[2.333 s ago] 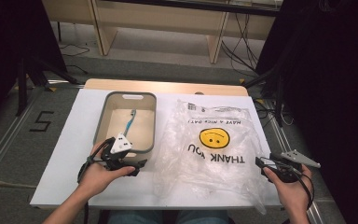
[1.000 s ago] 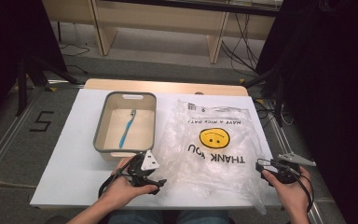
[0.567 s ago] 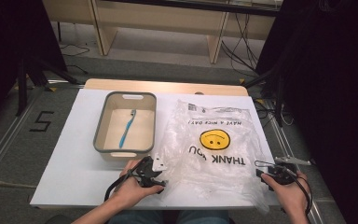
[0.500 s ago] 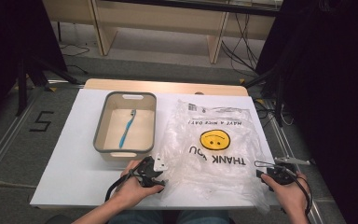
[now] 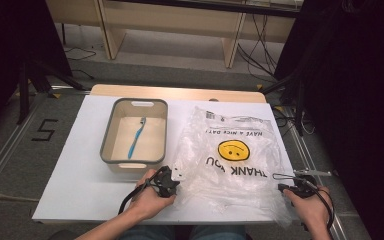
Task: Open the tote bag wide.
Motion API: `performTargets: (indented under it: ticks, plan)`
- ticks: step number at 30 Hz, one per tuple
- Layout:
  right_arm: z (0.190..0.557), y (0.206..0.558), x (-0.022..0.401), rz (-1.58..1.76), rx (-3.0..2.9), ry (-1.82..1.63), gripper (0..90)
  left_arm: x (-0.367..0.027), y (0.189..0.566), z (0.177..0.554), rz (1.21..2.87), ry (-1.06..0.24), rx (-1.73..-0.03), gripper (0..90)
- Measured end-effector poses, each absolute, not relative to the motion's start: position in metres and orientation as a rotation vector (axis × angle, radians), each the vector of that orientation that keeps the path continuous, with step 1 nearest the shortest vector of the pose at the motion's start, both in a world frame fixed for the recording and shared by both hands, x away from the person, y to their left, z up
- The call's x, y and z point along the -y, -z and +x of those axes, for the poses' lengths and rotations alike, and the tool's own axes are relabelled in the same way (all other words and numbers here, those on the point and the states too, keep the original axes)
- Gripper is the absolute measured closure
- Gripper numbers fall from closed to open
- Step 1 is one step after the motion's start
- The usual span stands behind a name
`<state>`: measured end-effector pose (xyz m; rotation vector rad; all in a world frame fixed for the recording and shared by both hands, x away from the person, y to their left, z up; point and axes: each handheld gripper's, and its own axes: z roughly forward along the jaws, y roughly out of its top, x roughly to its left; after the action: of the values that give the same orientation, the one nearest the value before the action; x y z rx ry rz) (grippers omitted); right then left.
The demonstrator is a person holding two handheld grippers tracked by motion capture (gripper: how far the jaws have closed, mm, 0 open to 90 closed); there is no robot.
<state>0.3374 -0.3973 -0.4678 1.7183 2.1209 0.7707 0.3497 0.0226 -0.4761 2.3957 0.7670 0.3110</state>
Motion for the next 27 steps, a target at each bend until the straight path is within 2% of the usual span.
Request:
performTargets:
  ticks: [9,19,27]
  plan:
    - [0.330,0.462,0.401,1.756,-2.068,-0.793,90.0,-0.010,0.452,0.363,2.336,-0.371,-0.758,89.4]
    - [0.321,0.457,0.396,1.779,-2.045,-0.852,90.0,-0.009,0.423,0.396,2.215,-0.364,-0.873,89.4]
    - [0.317,0.458,0.393,1.797,-2.068,-0.855,90.0,-0.005,0.415,0.419,2.171,-0.406,-0.921,89.4]
